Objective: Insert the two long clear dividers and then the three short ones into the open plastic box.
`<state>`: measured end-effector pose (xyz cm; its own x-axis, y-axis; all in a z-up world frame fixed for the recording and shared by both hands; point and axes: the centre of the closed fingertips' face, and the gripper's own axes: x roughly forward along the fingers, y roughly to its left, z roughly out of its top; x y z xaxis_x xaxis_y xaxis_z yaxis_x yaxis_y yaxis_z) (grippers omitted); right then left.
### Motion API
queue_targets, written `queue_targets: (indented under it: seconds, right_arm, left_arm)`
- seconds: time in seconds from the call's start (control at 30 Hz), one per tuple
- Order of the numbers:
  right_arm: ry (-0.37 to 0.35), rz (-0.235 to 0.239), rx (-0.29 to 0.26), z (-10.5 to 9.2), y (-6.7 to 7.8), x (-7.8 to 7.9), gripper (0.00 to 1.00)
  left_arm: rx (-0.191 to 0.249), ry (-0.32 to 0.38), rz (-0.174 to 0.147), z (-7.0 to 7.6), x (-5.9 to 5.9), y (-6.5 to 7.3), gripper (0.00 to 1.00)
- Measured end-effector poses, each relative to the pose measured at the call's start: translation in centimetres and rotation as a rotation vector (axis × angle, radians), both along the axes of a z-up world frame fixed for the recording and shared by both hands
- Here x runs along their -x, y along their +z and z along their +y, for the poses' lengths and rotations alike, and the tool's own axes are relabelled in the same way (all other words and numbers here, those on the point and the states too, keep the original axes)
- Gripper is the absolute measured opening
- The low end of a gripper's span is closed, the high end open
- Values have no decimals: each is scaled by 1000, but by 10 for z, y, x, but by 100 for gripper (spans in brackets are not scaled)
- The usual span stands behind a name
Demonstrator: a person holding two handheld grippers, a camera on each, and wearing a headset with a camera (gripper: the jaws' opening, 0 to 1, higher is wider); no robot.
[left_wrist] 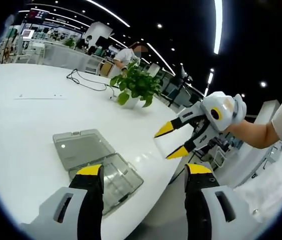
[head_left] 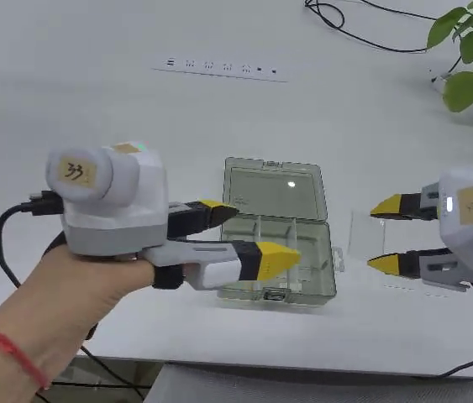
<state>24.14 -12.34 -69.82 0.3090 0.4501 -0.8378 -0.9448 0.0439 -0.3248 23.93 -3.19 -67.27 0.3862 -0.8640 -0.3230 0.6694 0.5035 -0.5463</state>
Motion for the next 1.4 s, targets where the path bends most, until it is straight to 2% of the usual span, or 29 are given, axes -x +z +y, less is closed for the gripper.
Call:
queue_targets:
  seconds: [0.07, 0.3, 0.43, 0.53, 0.63, 0.87, 1.1, 1.4]
  right_arm:
    - [5, -4, -7, 5, 4, 4, 32]
    - [19, -27, -26, 19, 15, 11, 32]
    - [33, -41, -34, 27, 20, 14, 32]
    - [46, -48, -33, 32, 22, 17, 32]
    - [55, -57, -31, 35, 24, 19, 32]
    - [69, -66, -45, 43, 30, 24, 32]
    - [75, -66, -48, 47, 32, 26, 32]
    - [77, -70, -43, 47, 33, 26, 32]
  left_arm:
    - [29, -7, 28, -6, 2, 2, 61]
    - [55, -28, 64, -22, 5, 2, 52]
    - [102, -34, 94, -31, 9, 5, 44]
    - [104, -37, 114, -34, 11, 3, 40]
    - [126, -41, 135, -37, 14, 4, 33]
    - [153, -54, 165, -43, 17, 4, 21]
    - [174, -58, 179, -46, 19, 4, 11]
    - [203, -63, 193, -49, 21, 6, 2]
